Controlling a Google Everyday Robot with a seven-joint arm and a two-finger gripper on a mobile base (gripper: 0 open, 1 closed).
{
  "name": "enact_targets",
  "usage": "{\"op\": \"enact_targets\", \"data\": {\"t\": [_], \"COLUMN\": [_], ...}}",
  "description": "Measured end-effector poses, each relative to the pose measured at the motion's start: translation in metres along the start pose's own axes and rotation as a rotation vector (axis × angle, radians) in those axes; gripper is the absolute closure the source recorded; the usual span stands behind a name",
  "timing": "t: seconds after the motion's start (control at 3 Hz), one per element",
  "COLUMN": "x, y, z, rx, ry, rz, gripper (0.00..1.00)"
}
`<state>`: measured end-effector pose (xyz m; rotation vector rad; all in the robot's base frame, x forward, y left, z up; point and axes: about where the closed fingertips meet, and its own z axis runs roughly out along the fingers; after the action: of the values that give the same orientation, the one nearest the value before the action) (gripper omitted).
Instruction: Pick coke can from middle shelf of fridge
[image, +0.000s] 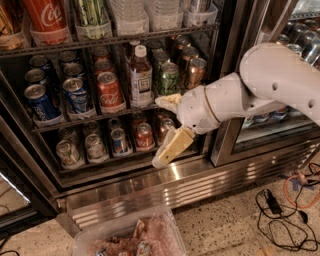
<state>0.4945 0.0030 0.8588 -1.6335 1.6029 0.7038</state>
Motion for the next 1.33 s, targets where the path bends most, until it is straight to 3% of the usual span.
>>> {"op": "enact_targets", "data": {"t": [0.67, 1.33], "x": [-0.003, -0.011], "y": [0.002, -0.008], "z": [0.039, 0.067], "rx": [-0.053, -0.030], "ry": [-0.059, -0.097], "rz": [0.013, 0.025], "gripper": [0.00, 0.00]}}
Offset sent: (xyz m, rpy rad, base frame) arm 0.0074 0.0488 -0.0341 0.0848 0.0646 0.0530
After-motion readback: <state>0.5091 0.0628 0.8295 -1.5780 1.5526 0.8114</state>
